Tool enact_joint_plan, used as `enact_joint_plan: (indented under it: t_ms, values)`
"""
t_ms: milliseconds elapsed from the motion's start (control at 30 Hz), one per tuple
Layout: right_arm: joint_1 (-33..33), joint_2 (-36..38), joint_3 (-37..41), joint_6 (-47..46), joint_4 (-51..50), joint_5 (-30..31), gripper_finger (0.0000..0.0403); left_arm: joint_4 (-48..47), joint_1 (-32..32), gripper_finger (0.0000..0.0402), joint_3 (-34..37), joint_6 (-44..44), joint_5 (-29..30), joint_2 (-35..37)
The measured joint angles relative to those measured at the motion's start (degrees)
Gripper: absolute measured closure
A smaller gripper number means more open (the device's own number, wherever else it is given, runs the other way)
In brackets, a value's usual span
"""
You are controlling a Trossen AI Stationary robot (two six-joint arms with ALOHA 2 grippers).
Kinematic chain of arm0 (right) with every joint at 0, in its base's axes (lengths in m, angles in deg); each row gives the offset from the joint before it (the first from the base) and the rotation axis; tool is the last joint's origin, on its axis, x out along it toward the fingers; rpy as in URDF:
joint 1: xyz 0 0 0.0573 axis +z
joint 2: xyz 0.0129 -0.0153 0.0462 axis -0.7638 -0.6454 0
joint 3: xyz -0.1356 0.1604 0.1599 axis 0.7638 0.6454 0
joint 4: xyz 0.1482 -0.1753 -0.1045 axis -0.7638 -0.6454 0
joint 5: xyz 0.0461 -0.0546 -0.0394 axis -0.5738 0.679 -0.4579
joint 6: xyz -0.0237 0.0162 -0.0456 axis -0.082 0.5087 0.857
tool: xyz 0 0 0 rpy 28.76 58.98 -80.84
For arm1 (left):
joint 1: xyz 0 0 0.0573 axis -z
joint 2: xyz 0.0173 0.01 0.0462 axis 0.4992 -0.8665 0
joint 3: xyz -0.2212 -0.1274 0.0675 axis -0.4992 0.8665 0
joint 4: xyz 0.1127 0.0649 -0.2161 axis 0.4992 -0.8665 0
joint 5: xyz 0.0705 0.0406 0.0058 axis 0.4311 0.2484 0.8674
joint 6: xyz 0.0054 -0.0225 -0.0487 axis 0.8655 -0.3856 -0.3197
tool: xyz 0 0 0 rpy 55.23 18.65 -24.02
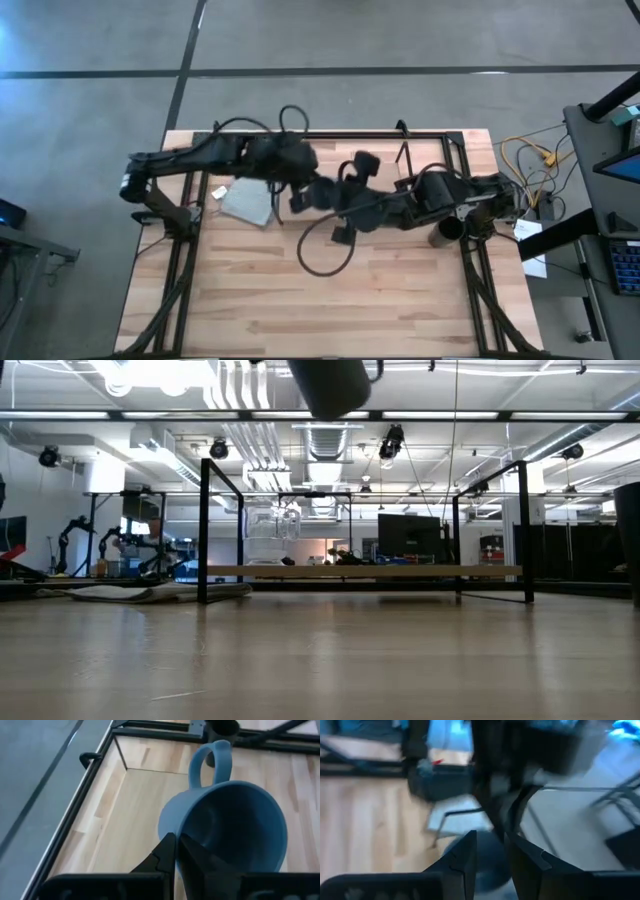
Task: Stack small to large cups/mugs on shelf
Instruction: Put the blue mug on the shelf
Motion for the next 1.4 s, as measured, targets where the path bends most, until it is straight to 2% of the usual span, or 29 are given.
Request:
enact_joint_plan:
  t_ms: [233, 533, 800, 933, 1000, 1233, 1400]
  values:
    - [0.0, 0.6, -1.0, -3.1, -1.4, 6.5, 0.0309, 0.3, -4.6, 0.0401, 0.4, 1.3, -1.2, -6.7]
    - [0.0, 0.6, -1.0, -5.0, -6.5, 6.6, 0.0309, 0.4, -8.9, 0.0401, 0.0, 1.4, -3.4, -15.3]
    - [0.0, 0.6, -0.9, -9.9, -11.9, 6.6, 0.0309, 0.2, -12.6, 0.0401, 0.1, 1.7, -6.1, -18.4]
    - [0.0, 0.6, -0.9, -11.3, -13.2, 6.6, 0.0309, 0.0, -14.4, 0.0401, 0.6, 2.6, -10.9, -19.1]
    - [0.0, 0.6, -0.9, -11.3, -13.3, 6.6, 0.0309, -0.4, -14.8, 0.0401, 0.7, 6.0, -13.1, -19.2]
    - [0.0, 0.6, -0.9, -11.2, -13.4, 6.5, 0.0309, -3.7, -15.0, 0.0401, 0.4, 23.7, -13.2, -18.0]
    - [0.0, 0.6, -0.9, -11.2, -13.4, 6.5, 0.0309, -3.8, -15.7, 0.0401, 0.5, 28.5, -13.1, -17.5]
